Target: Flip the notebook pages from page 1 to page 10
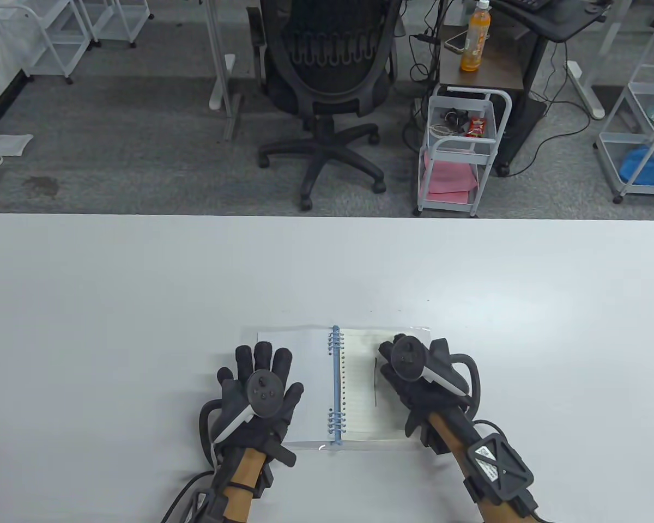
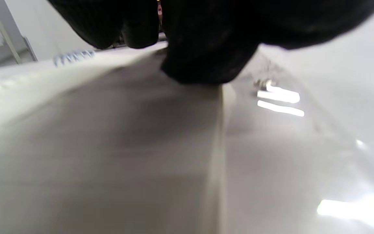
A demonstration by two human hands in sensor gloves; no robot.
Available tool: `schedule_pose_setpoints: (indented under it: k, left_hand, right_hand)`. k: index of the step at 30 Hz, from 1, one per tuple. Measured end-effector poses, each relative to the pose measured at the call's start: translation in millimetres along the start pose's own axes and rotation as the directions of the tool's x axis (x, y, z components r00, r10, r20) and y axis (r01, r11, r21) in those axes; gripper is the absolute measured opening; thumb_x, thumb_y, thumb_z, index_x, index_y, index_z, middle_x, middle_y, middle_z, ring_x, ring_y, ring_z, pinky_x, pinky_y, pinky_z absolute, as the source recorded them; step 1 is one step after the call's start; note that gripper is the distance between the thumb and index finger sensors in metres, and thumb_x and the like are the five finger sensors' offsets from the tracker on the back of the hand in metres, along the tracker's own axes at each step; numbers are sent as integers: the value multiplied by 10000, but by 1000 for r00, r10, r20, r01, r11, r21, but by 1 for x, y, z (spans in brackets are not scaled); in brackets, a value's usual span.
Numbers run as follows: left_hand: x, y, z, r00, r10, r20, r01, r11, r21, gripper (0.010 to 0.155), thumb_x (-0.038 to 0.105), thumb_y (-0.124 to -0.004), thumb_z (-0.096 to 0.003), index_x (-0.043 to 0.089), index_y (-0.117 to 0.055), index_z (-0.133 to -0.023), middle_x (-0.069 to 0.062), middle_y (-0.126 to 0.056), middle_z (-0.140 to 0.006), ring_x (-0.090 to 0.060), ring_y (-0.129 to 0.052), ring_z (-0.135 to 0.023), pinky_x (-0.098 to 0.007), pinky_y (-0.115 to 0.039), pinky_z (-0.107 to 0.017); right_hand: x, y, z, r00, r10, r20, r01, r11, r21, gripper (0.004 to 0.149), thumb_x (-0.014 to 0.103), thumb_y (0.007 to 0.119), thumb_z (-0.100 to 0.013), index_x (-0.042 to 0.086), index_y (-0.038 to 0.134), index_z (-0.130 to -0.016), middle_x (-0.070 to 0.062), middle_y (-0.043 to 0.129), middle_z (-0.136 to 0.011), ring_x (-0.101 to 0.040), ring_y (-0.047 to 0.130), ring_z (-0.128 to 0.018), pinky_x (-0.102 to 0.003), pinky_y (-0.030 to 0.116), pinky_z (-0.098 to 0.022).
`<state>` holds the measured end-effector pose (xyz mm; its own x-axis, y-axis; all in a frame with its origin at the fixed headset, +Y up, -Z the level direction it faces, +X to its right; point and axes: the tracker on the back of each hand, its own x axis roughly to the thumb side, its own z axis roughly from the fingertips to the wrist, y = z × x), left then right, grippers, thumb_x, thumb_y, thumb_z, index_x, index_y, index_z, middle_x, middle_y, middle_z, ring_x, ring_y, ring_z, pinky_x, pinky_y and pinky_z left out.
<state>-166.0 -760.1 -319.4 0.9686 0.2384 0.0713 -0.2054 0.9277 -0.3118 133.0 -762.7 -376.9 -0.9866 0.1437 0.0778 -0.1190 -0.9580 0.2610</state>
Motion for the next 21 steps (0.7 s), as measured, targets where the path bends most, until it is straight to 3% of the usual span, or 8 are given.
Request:
schedule_pose_setpoints:
  k: [6,15,21]
  left_hand:
    - [1,0,-1,1000,17,9,-17,1000,-8,704,672,-392,-601,426,-77,-1180,37,102,-1184,-242,221,-1053,-543,99,-649]
    - [2,-1,-3,999,29,24,-28,999,-16,704,669,-392,-602,420,-81,-1183,41,99,-1186,-244,217,-1056,-543,98,-649]
    - [-2,-1,-5,998,58,21,-58,998,-26,705,668,-390,-603,417,-80,-1184,37,99,-1186,-246,218,-1055,-544,99,-649]
  right_hand:
    - [-21,3,-10,991,-71,-112,73,997,11,496,486,607,-607,288,542,-1058,-40,489,-1146,-129,902,-256,-348,811,-173]
    - [-42,6,-20,972,-175,-156,175,984,-11,593,528,669,-577,252,487,-1069,-86,475,-1134,-145,868,-132,-319,802,-158]
    - [-42,2,-16,974,-192,-125,184,980,-72,501,497,741,-563,312,634,-1016,-75,478,-1131,-111,887,-190,-319,809,-150]
